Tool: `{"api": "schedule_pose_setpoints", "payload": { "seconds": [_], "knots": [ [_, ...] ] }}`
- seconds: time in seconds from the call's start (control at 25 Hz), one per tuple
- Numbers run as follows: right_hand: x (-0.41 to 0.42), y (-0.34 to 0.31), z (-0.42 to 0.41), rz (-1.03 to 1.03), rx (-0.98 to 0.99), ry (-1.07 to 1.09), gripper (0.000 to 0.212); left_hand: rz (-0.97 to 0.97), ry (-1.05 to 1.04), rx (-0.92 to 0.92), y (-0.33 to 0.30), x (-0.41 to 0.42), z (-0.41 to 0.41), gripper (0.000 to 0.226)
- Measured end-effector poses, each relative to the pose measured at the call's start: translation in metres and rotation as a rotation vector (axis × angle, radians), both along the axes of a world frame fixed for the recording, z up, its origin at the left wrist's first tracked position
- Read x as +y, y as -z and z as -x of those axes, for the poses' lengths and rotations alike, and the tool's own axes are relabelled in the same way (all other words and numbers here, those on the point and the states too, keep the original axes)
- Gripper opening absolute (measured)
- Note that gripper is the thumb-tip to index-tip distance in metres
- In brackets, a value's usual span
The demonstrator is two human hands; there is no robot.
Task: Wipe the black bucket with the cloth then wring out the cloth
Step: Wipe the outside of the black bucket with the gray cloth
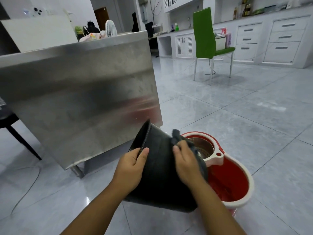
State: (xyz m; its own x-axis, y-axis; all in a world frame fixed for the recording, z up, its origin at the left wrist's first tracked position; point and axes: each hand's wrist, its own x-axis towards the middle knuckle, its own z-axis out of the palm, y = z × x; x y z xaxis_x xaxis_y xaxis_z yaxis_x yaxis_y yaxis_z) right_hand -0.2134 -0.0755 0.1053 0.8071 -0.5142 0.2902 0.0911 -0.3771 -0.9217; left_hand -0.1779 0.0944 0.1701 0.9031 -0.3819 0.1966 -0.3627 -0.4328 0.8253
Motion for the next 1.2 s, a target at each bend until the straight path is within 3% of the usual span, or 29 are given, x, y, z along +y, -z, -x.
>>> {"api": "schedule_pose_setpoints", "payload": {
  "seconds": [0.08,0.16,0.24,0.32,0.44,0.52,0.64,0.76,0.92,1.04,1.2],
  "knots": [
    [-0.026,0.024,0.011,-0.198,0.157,0.080,0.028,0.007,-0.089,-0.078,-0.001,0.000,0.000,0.039],
    [-0.007,0.047,0.029,-0.231,0.073,0.162,0.032,0.073,-0.154,-0.099,-0.003,0.001,-0.004,0.043],
    [0.043,0.056,0.038,-0.092,-0.092,0.112,0.012,0.104,-0.176,-0.090,-0.003,-0.001,-0.009,0.045],
    [0.082,0.041,0.041,0.016,-0.178,-0.022,0.022,0.049,-0.116,-0.103,0.000,-0.006,-0.007,0.042],
    [0.066,0.004,0.024,0.116,-0.223,-0.098,0.025,-0.055,0.005,-0.171,0.008,-0.009,0.000,0.036],
    [0.031,-0.002,0.010,0.098,-0.173,-0.047,0.012,-0.057,0.004,-0.183,0.013,-0.006,0.004,0.036],
    [-0.007,0.012,0.012,-0.096,0.000,0.108,0.014,-0.022,-0.051,-0.211,0.011,-0.002,0.004,0.040],
    [0.016,0.032,0.031,-0.210,-0.040,0.155,0.015,-0.003,-0.090,-0.240,0.007,-0.003,0.000,0.038],
    [0.083,0.019,0.039,-0.054,-0.134,-0.056,0.014,-0.029,-0.064,-0.205,0.009,-0.009,0.001,0.038],
    [0.074,-0.013,0.026,-0.005,-0.166,-0.117,0.018,-0.061,0.025,-0.197,0.011,-0.009,0.008,0.035],
    [0.003,-0.026,0.019,-0.160,0.083,0.020,0.024,-0.094,0.089,-0.201,0.011,-0.003,0.012,0.037]
  ]
}}
